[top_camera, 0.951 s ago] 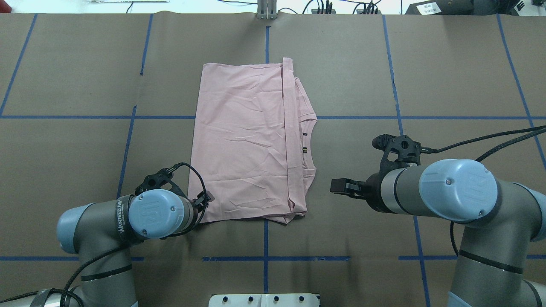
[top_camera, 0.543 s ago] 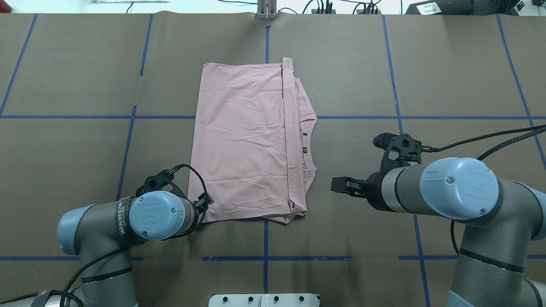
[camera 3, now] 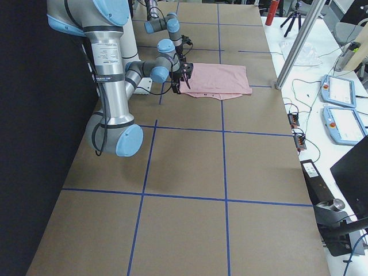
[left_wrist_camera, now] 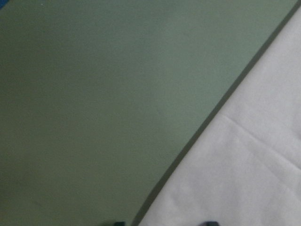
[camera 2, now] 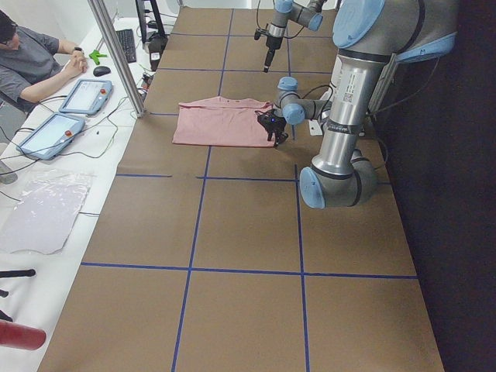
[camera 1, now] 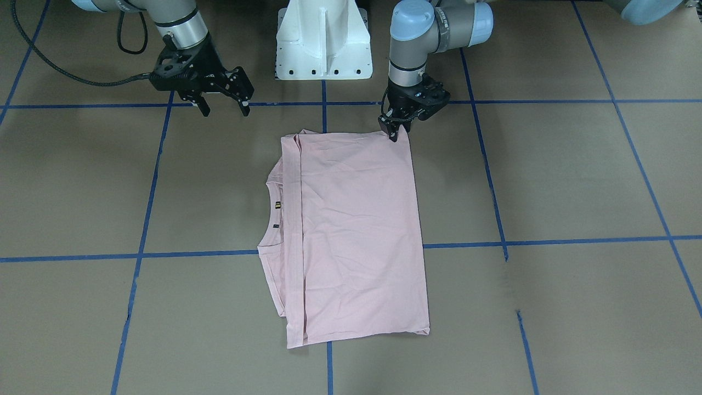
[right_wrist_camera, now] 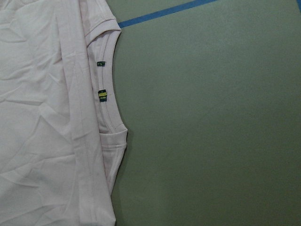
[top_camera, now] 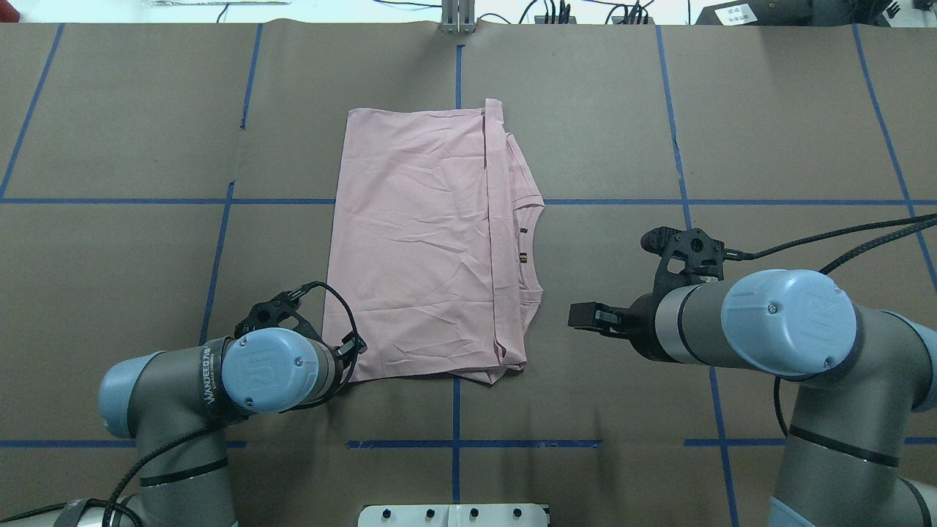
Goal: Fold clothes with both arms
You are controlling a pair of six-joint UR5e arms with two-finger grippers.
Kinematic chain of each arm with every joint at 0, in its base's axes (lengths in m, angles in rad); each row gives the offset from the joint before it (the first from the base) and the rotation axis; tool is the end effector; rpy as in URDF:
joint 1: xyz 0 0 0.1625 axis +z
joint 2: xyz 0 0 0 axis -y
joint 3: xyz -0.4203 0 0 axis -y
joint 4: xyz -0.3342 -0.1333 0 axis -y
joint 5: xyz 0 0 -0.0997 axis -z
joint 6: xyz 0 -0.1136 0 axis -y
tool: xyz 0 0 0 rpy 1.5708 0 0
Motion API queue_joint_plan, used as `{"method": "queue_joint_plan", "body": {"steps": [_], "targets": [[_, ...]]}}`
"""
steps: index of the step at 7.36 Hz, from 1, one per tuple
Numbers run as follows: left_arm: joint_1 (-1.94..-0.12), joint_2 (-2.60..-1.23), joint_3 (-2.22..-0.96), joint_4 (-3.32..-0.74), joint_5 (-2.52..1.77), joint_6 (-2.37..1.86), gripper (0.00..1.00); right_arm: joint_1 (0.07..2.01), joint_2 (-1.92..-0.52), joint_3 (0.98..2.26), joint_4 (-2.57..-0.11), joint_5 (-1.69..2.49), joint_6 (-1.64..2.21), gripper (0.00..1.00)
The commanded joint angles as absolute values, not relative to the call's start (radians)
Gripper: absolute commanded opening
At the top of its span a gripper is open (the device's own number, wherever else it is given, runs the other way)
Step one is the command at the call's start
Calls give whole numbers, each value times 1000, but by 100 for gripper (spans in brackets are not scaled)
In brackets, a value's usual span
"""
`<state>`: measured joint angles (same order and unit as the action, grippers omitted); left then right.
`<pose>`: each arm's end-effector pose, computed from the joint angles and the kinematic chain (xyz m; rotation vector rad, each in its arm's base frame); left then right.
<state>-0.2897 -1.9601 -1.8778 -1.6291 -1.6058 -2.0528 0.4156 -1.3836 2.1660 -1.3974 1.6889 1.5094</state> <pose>0.5058 -0.2857 0.3514 -0.1081 0.7653 -0.7208 -0.3769 -0.2974 0.3235 0.1200 -0.9564 0.2700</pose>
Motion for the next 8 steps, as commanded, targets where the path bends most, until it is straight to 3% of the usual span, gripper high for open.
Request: {"method": "queue_joint_plan", "body": {"steps": [1, 3, 4, 8], "targets": [[-290, -1959, -1879, -1629, -1606, -2052, 46, 416, -1384, 2166, -1397, 1689, 1509, 100], [-290, -1960, -1881, -1625, -1605, -2054, 26, 416, -1384, 2167, -1397, 1689, 1509, 100], [-288, -1962, -1881, -1608, -1605, -2054, 3, 414, -1382, 2168, -1397, 1689, 1509, 100], [-284, -1970, -1958, -1525, -1606, -2048, 0, 413, -1384, 2163, -1402, 1689, 1511, 100]]}}
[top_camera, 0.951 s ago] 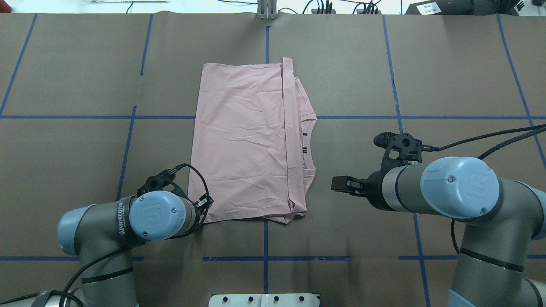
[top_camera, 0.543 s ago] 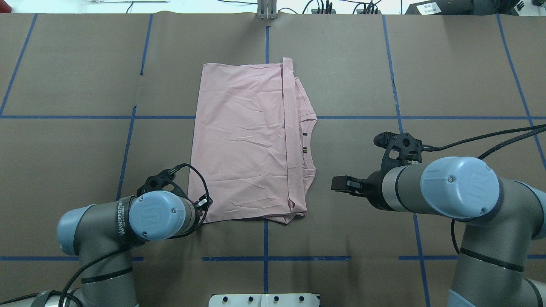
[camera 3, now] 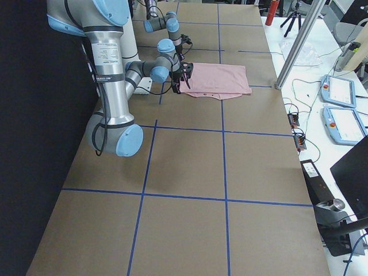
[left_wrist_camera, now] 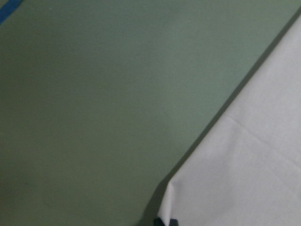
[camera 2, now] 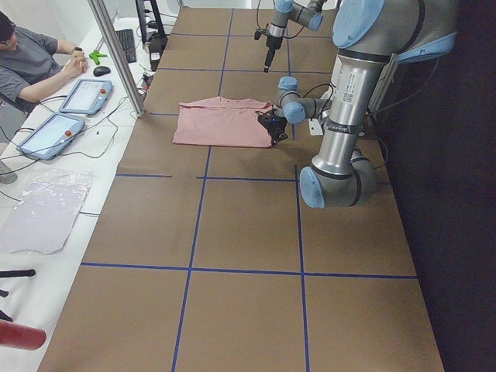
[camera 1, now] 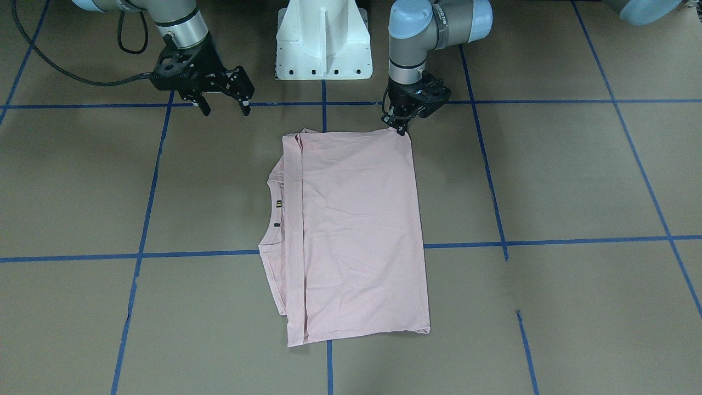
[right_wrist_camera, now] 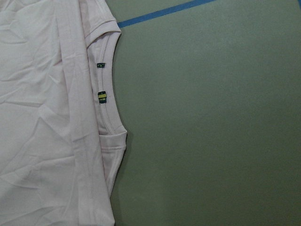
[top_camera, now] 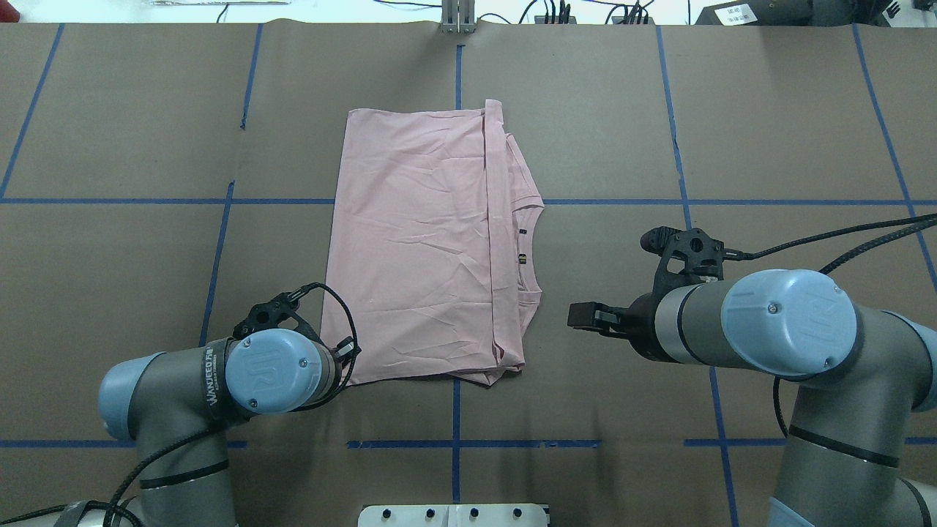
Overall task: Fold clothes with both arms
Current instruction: 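Move the right gripper to the shirt's near corner beside the left gripper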
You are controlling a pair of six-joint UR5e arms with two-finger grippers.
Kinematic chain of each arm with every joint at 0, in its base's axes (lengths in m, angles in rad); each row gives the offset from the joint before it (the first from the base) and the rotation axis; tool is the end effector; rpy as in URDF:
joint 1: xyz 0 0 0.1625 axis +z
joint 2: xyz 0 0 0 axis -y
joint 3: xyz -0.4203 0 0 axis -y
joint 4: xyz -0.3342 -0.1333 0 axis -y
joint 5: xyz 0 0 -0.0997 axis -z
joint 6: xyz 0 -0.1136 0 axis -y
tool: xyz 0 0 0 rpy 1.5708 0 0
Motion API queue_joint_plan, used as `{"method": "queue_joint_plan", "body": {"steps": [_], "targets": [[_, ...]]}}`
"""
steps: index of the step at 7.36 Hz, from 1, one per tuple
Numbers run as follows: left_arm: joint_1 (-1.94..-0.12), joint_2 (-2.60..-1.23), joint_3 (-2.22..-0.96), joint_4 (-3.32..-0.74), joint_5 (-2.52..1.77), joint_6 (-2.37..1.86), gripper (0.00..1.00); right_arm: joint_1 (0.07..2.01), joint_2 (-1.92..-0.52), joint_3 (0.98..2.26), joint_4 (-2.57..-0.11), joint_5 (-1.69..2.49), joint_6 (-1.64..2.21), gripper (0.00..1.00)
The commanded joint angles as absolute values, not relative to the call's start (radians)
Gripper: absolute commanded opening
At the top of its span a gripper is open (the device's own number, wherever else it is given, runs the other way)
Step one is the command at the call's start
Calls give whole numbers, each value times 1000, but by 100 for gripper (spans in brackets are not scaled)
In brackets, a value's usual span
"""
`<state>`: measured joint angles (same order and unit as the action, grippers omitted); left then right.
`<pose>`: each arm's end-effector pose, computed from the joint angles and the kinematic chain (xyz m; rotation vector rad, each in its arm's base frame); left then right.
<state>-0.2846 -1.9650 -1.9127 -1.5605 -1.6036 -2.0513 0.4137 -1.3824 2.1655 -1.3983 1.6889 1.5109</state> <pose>0.5002 -0.2813 0.3449 -0.1045 0.7358 -0.7186 -0.3778 -0.2968 0.3233 0.1184 -0.9564 0.2697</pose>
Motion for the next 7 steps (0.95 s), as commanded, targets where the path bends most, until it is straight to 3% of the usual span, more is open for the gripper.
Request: {"method": "queue_joint_plan", "body": {"steps": [1, 2, 5, 7], "targets": [[-284, -1973, -2001, -1516, -1611, -2037, 0, 408, -1382, 2140, -1405, 1689, 1520, 100], [-284, -1980, -2005, -1516, -1614, -2026, 0, 397, -1379, 2103, -1405, 1687, 1525, 100], [-284, -1983, -1999, -1522, -1612, -1976, 0, 364, -1183, 1894, -1410, 1669, 1687, 100], [-284, -1983, -1993, -1525, -1611, -1976, 0, 350, -1143, 1833, -1411, 1661, 1706, 100]]}}
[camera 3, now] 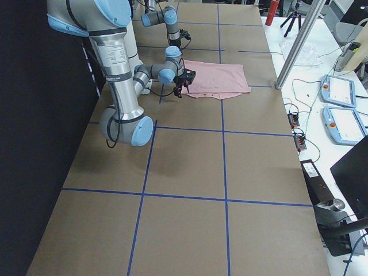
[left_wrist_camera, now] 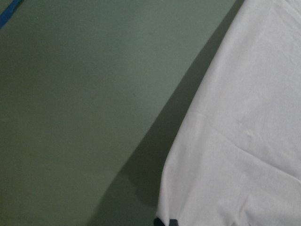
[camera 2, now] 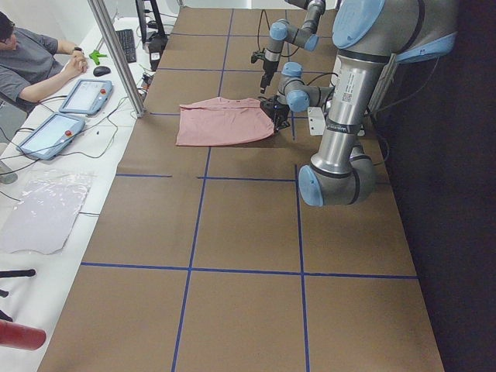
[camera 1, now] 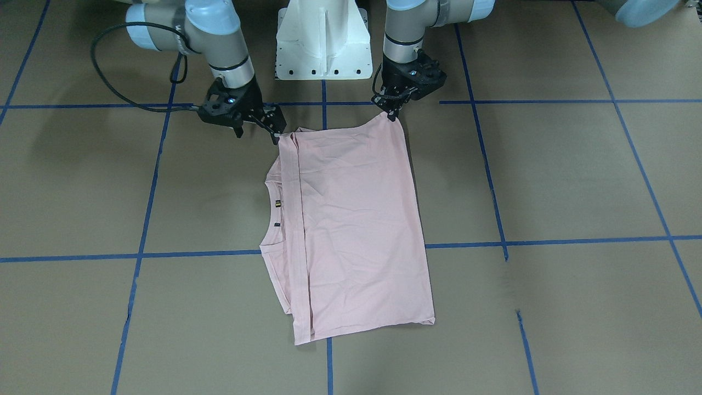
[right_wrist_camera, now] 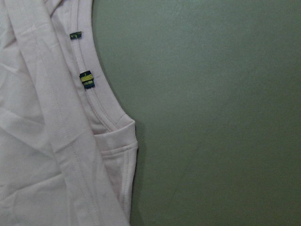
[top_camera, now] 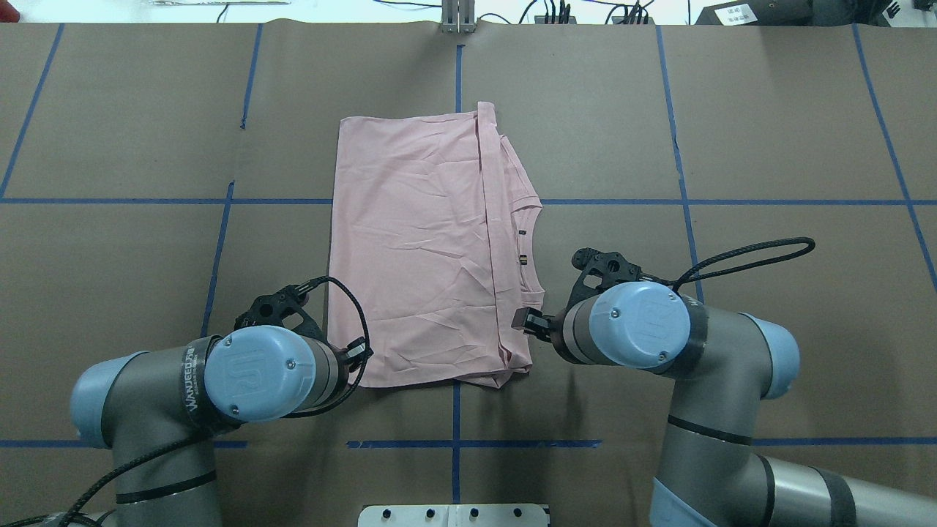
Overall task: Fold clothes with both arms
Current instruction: 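Move the right gripper to the shirt's near corner beside the left gripper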
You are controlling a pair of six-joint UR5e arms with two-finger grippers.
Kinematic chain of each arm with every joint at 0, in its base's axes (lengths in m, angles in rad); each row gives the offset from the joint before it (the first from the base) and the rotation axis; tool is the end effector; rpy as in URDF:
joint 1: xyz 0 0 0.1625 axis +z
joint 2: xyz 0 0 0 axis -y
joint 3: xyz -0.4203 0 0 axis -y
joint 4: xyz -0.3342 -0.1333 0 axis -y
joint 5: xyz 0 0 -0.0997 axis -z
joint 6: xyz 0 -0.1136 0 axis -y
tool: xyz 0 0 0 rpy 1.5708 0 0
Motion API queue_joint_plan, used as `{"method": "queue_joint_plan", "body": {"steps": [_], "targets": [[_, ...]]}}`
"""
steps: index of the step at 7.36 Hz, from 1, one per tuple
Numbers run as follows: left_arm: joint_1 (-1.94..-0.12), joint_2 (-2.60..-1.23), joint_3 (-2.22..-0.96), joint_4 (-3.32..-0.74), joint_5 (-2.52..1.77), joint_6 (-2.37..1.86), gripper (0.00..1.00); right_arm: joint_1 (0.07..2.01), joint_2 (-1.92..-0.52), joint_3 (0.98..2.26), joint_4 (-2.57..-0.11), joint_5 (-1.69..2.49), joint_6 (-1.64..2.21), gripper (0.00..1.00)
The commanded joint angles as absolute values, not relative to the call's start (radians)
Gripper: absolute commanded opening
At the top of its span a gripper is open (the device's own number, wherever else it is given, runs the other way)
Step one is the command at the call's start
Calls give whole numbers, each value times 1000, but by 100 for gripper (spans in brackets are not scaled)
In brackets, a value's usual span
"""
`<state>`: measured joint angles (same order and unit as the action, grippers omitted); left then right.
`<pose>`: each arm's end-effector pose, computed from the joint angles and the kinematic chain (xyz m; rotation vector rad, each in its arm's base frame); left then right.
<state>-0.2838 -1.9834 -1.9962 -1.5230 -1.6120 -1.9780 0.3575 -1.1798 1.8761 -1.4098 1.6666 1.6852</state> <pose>0.4852 -0.2755 0.3081 -0.0893 0.8006 -0.6378 -0.4886 -0.3132 0.3354 0.0148 -0.8674 0.4011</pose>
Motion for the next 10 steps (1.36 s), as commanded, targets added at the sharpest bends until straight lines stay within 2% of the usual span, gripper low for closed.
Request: {"method": "queue_joint_plan", "body": {"steps": [1, 2, 5, 8, 10], "targets": [[-284, -1983, -1993, -1528, -1611, -1974, 0, 350, -1114, 1800, -1411, 1661, 1729, 100], [-284, -1985, -1991, -1528, -1611, -1974, 0, 350, -1070, 1758, -1411, 1661, 1744, 100], [-284, -1983, -1990, -1531, -1608, -1951, 0, 345, -1025, 1753, -1515, 1666, 1778, 100], [-284, -1983, -1990, -1537, -1608, -1951, 0, 322, -1029, 1735, -1522, 1666, 1779, 99], [-284, -1983, -1988, -1539, -1608, -1951, 0, 321, -1031, 1732, -1522, 1666, 1778, 92]]}}
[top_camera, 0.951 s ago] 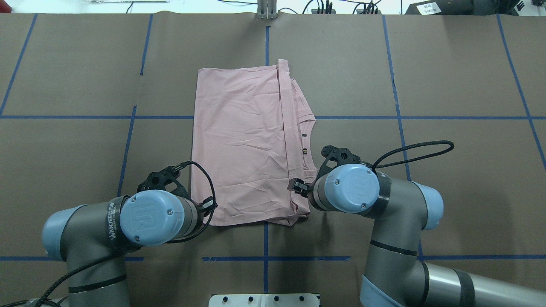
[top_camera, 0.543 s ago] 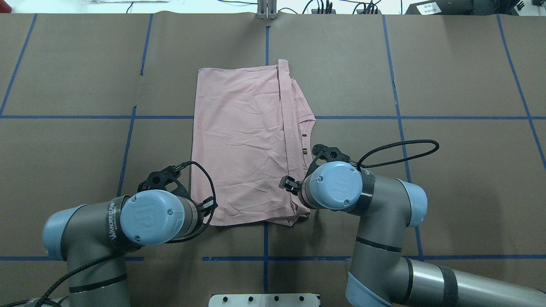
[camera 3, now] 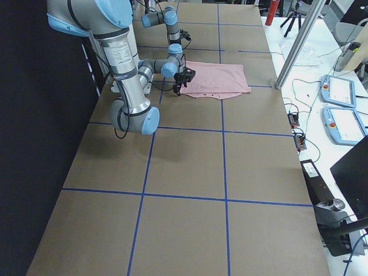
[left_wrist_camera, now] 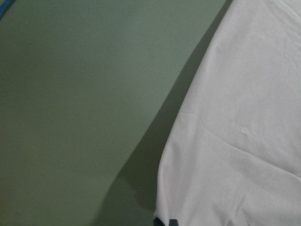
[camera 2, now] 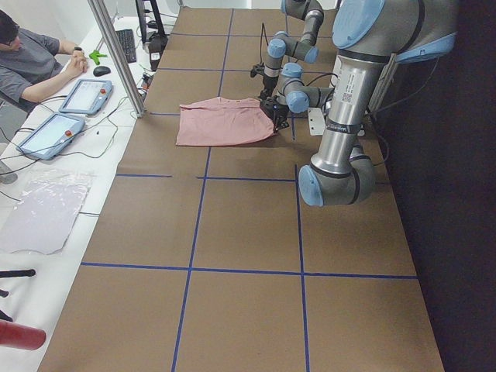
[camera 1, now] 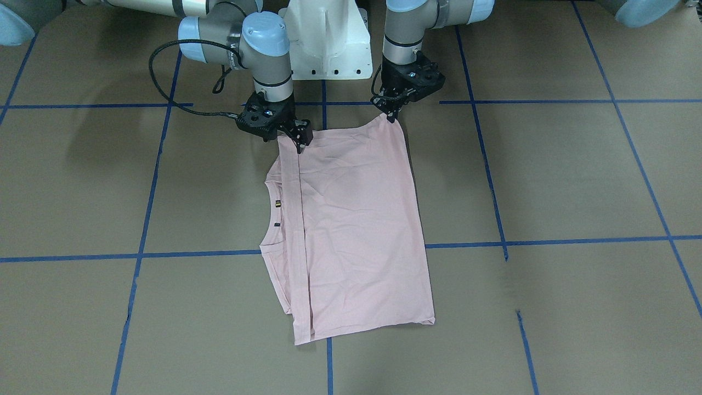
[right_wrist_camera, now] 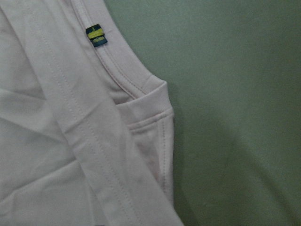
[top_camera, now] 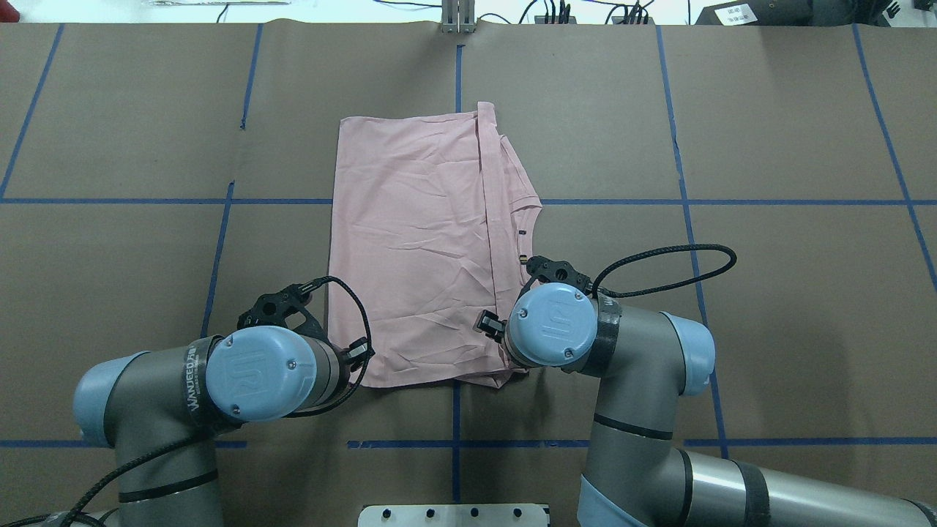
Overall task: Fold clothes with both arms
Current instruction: 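Move the right gripper to the shirt's near corner beside the left gripper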
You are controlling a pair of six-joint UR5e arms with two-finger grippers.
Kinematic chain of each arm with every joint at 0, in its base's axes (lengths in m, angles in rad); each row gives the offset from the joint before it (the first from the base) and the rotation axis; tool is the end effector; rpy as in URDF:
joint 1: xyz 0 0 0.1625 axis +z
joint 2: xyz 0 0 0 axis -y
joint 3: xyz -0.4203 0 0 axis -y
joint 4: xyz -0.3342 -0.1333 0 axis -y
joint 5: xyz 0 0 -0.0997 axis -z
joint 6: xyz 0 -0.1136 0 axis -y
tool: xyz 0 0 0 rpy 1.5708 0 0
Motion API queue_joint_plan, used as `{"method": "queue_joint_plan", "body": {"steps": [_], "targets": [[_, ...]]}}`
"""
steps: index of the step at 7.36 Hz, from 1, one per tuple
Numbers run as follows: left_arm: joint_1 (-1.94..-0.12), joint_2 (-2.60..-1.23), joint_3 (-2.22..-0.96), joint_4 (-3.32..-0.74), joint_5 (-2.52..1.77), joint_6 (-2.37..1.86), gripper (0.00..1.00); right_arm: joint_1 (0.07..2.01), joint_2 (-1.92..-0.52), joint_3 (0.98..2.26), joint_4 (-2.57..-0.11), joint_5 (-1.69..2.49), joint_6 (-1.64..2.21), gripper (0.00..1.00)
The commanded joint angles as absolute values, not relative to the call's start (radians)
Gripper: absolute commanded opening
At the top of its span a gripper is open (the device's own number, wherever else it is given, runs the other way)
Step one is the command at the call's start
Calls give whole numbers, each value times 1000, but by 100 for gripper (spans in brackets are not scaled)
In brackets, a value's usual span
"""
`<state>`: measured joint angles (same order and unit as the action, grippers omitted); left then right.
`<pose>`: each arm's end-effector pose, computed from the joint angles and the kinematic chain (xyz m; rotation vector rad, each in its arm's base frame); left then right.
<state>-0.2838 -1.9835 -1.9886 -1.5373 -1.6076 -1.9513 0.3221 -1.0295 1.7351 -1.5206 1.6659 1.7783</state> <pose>0.4869 -0.2765 0.3088 -0.0746 0.8078 -0.6136 -0.5504 -0.3128 0.3199 -0.0476 -0.7665 0.4677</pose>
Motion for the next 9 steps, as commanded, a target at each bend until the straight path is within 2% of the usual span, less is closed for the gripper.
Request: {"method": "queue_joint_plan", "body": {"steps": [1, 3, 4, 6, 9], "targets": [[-284, -1983, -1988, -1539, -1608, -1951, 0, 322, -1028, 1732, -1520, 1666, 1778, 72], [-284, -1982, -1988, -1539, -1608, -1951, 0, 322, -1026, 1732, -1519, 1666, 1775, 32], [-284, -1982, -1987, -1539, -1608, -1951, 0, 321, -1026, 1732, -1517, 1666, 1773, 15], [-284, -1982, -1985, -1539, -1608, -1951, 0, 321, -1025, 1732, -1516, 1666, 1770, 0], [-282, -1985, -1962, -1563, -1608, -1951, 0, 322, -1019, 1741, -1517, 1666, 1772, 0]]}}
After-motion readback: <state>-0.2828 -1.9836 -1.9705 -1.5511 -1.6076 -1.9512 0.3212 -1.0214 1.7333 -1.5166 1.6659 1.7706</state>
